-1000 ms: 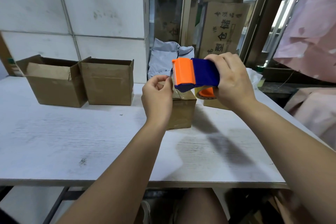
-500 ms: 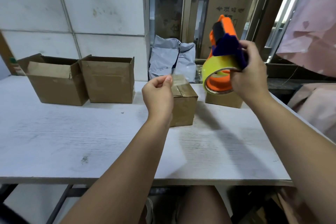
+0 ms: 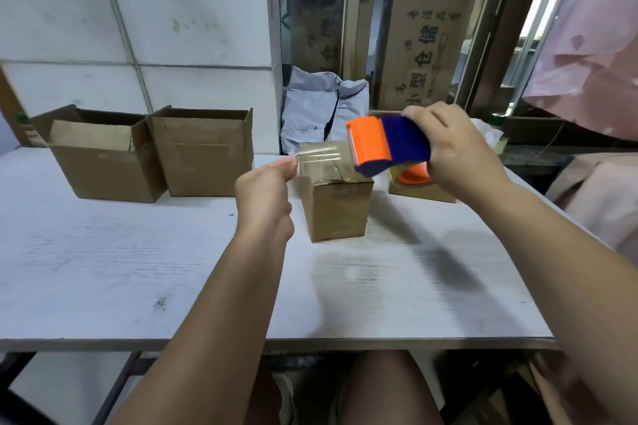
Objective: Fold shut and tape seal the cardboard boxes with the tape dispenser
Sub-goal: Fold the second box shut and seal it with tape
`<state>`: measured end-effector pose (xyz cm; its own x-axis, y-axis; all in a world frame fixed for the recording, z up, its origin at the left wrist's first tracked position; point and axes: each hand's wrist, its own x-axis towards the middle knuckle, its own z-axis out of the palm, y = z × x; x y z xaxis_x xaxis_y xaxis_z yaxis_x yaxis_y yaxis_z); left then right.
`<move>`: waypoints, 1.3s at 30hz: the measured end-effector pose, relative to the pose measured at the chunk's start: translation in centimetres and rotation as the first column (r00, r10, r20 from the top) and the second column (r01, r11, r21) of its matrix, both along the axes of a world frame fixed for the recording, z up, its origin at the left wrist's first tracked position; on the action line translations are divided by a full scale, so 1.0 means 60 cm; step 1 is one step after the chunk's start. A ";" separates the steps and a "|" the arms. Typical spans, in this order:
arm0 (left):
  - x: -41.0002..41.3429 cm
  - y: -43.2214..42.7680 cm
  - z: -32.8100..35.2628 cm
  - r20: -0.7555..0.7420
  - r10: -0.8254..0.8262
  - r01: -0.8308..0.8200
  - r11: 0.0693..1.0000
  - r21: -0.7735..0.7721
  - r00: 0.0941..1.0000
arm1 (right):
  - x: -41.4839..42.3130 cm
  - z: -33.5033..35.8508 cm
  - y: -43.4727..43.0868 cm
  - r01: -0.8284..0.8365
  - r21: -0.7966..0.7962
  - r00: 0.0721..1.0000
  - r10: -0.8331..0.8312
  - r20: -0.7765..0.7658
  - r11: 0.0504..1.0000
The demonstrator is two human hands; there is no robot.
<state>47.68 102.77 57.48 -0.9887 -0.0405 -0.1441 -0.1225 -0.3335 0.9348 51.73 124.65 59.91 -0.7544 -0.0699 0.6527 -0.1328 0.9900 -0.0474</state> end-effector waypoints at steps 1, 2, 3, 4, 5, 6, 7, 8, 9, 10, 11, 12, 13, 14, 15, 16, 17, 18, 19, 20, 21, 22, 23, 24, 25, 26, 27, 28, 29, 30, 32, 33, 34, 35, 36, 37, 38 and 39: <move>0.001 -0.004 0.002 0.004 -0.012 0.012 1.000 -0.005 1.000 | 0.002 0.001 0.005 0.013 -0.004 1.000 -0.013 0.017 1.000; 0.003 -0.004 0.003 0.003 -0.029 0.029 0.999 -0.017 1.000 | 0.005 0.002 0.008 0.025 -0.052 1.000 -0.024 0.010 0.998; 0.005 -0.003 0.002 0.006 -0.040 0.040 0.999 -0.023 0.999 | 0.007 0.003 0.009 0.029 -0.117 1.000 -0.030 -0.007 0.993; 0.007 -0.001 0.000 0.013 -0.042 0.042 0.999 -0.021 0.999 | 0.008 0.002 0.008 0.027 -0.170 0.999 -0.031 -0.021 0.985; 0.008 0.002 -0.003 0.016 -0.034 0.034 0.999 -0.018 0.999 | 0.010 0.001 0.007 0.024 -0.194 0.999 -0.029 -0.023 0.981; 0.008 0.003 -0.006 0.012 -0.020 0.020 1.000 -0.019 1.000 | 0.011 0.000 0.007 0.025 -0.199 0.999 -0.028 -0.015 0.980; 0.007 0.005 -0.011 0.002 -0.004 0.004 1.000 -0.027 1.000 | 0.011 -0.003 0.008 0.029 -0.194 1.000 -0.030 -0.004 0.981; 0.007 0.006 -0.017 -0.006 0.008 -0.008 0.999 -0.041 1.000 | 0.011 -0.007 0.010 0.032 -0.196 0.999 -0.032 0.005 0.980; 0.007 0.007 -0.024 -0.011 0.013 -0.014 0.998 -0.057 1.000 | 0.010 -0.011 0.013 0.039 -0.206 0.999 -0.037 0.014 0.978; 0.007 0.008 -0.032 -0.009 0.016 -0.016 0.998 -0.067 1.000 | 0.010 -0.015 0.017 0.051 -0.224 0.999 -0.047 0.024 0.973; 0.008 0.008 -0.038 0.002 0.016 -0.016 0.998 -0.067 1.000 | 0.008 -0.019 0.020 0.066 -0.243 0.998 -0.060 0.034 0.968; 0.010 0.009 -0.042 0.021 0.010 -0.009 0.998 -0.057 1.000 | 0.004 -0.023 0.023 0.078 -0.261 0.997 -0.071 0.037 0.962; 0.011 0.009 -0.045 0.038 -0.001 0.003 0.999 -0.041 0.999 | 0.001 -0.028 0.027 0.086 -0.283 0.996 -0.080 0.033 0.955; 0.011 0.010 -0.046 0.051 -0.018 0.019 0.999 -0.026 0.999 | -0.005 -0.032 0.030 0.093 -0.317 0.996 -0.090 0.024 0.944; 0.011 0.010 -0.046 0.059 -0.035 0.036 0.999 -0.011 0.998 | -0.010 -0.036 0.033 0.102 -0.353 0.995 -0.102 0.018 0.930; 0.010 0.011 -0.045 0.067 -0.047 0.047 0.999 0.005 0.997 | -0.016 -0.039 0.036 0.107 -0.381 0.994 -0.109 0.016 0.918; 0.008 0.011 -0.043 0.074 -0.050 0.048 0.999 0.022 0.996 | -0.021 -0.042 0.039 0.107 -0.391 0.994 -0.109 0.018 0.914; 0.005 0.010 -0.040 0.084 -0.050 0.047 0.998 0.037 0.995 | -0.025 -0.044 0.041 0.102 -0.383 0.995 -0.103 0.019 0.918; 0.003 0.009 -0.037 0.093 -0.050 0.046 0.998 0.050 0.994 | -0.029 -0.048 0.043 0.100 -0.371 0.995 -0.099 0.022 0.923; 0.000 0.008 -0.034 0.101 -0.053 0.047 0.997 0.058 0.993 | -0.032 -0.051 0.045 0.099 -0.361 0.995 -0.098 0.021 0.927; -0.002 0.007 -0.032 0.107 -0.052 0.046 0.997 0.060 0.993 | -0.035 -0.054 0.047 0.097 -0.357 0.995 -0.096 0.019 0.929; -0.004 0.006 -0.032 0.111 -0.052 0.045 0.997 0.058 0.993 | -0.037 -0.057 0.049 0.088 -0.356 0.996 -0.088 0.017 0.930; -0.005 0.004 -0.032 0.114 -0.050 0.043 0.997 0.056 0.992 | -0.038 -0.059 0.050 0.077 -0.352 0.997 -0.078 0.013 0.933; -0.007 0.003 -0.034 0.121 -0.048 0.042 0.998 0.056 0.991 | -0.040 -0.063 0.051 0.065 -0.351 0.998 -0.065 0.013 0.934; -0.007 0.002 -0.037 0.131 -0.046 0.039 0.998 0.056 0.990 | -0.040 -0.066 0.052 0.057 -0.359 0.998 -0.055 0.018 0.931; -0.008 0.003 -0.041 0.138 -0.046 0.038 0.998 0.057 0.989 | -0.040 -0.070 0.052 0.056 -0.374 0.998 -0.048 0.029 0.926; -0.008 0.003 -0.045 0.147 -0.047 0.040 0.998 0.051 0.988 | -0.039 -0.074 0.051 0.061 -0.384 0.998 -0.048 0.043 0.921; -0.009 0.004 -0.048 0.154 -0.047 0.040 0.998 0.047 0.987 | -0.039 -0.079 0.051 0.066 -0.387 0.997 -0.050 0.053 0.920; -0.010 0.004 -0.050 0.164 -0.049 0.043 0.998 0.041 0.985 | -0.039 -0.084 0.050 0.068 -0.384 0.997 -0.050 0.055 0.921; -0.012 0.004 -0.052 0.179 -0.055 0.049 0.998 0.039 0.982 | -0.041 -0.089 0.050 0.065 -0.376 0.998 -0.050 0.049 0.924; -0.017 0.001 -0.057 0.208 -0.072 0.065 0.997 0.043 0.975 | -0.042 -0.096 0.048 0.062 -0.382 0.998 -0.049 0.045 0.922; -0.020 0.000 -0.059 0.221 -0.087 0.079 0.996 0.041 0.971 | -0.043 -0.099 0.048 0.058 -0.402 0.998 -0.042 0.048 0.914; -0.022 -0.001 -0.061 0.234 -0.098 0.092 0.995 0.036 0.967 | -0.044 -0.103 0.047 0.051 -0.428 0.998 -0.032 0.052 0.903; -0.023 -0.002 -0.063 0.246 -0.104 0.100 0.995 0.029 0.964 | -0.043 -0.105 0.045 0.047 -0.451 0.998 -0.025 0.056 0.891; -0.025 -0.002 -0.064 0.259 -0.107 0.105 0.994 0.022 0.960 | -0.043 -0.109 0.043 0.044 -0.465 0.998 -0.020 0.057 0.884; -0.026 -0.001 -0.065 0.271 -0.113 0.113 0.994 0.015 0.956 | -0.042 -0.113 0.041 0.042 -0.468 0.998 -0.015 0.061 0.883; -0.027 0.000 -0.065 0.281 -0.115 0.117 0.993 0.011 0.953 | -0.041 -0.117 0.038 0.036 -0.465 0.998 -0.007 0.064 0.885; -0.028 0.001 -0.065 0.289 -0.115 0.118 0.993 0.007 0.950 | -0.040 -0.120 0.036 0.030 -0.459 0.998 0.002 0.071 0.888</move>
<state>45.99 102.86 53.58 -0.9032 0.0699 -0.4235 -0.4245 -0.2917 0.8571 49.34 126.80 52.69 -0.7963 0.2360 0.5570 -0.0995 0.8571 -0.5054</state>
